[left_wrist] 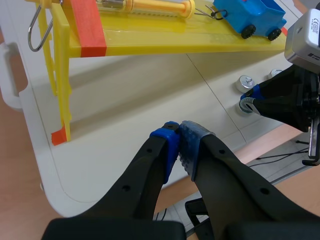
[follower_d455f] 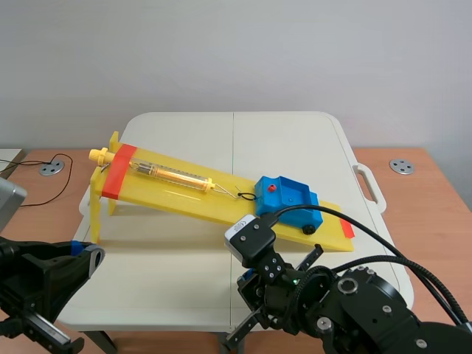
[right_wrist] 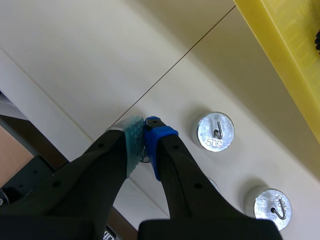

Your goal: Place the four metal weights on the blue cart on the ramp.

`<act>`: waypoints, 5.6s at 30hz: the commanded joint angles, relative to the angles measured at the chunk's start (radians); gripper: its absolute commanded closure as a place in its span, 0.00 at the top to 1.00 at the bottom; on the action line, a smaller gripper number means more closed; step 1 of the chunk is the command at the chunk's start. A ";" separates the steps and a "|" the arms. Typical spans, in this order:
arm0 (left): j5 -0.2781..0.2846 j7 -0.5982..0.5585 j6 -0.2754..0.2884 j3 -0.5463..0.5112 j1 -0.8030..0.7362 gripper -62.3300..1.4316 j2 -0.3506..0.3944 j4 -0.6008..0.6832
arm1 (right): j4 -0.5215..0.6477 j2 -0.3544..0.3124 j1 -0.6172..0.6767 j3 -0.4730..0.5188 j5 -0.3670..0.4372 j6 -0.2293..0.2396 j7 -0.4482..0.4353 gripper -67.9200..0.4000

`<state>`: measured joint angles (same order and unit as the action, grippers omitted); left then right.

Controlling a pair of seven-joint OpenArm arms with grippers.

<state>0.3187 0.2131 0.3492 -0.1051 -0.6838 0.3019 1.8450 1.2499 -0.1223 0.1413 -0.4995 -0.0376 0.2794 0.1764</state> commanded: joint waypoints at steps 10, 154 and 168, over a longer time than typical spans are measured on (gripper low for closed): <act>0.055 -0.081 0.020 -0.013 0.034 0.06 -0.005 0.064 | 0.290 -0.087 0.026 0.076 0.192 -0.018 -0.004 0.02; 0.056 -0.081 0.021 -0.013 0.039 0.06 -0.005 0.064 | 0.215 -0.123 -0.021 0.231 0.164 0.259 0.006 0.32; 0.056 -0.082 0.021 -0.013 0.039 0.07 -0.005 0.064 | 0.128 -0.068 -0.061 0.156 0.126 0.199 -0.026 0.32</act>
<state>0.3187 0.2317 0.3492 -0.1051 -0.6647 0.3019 1.8450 1.3209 -0.1879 0.1585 -0.3515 0.0517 0.5125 0.2848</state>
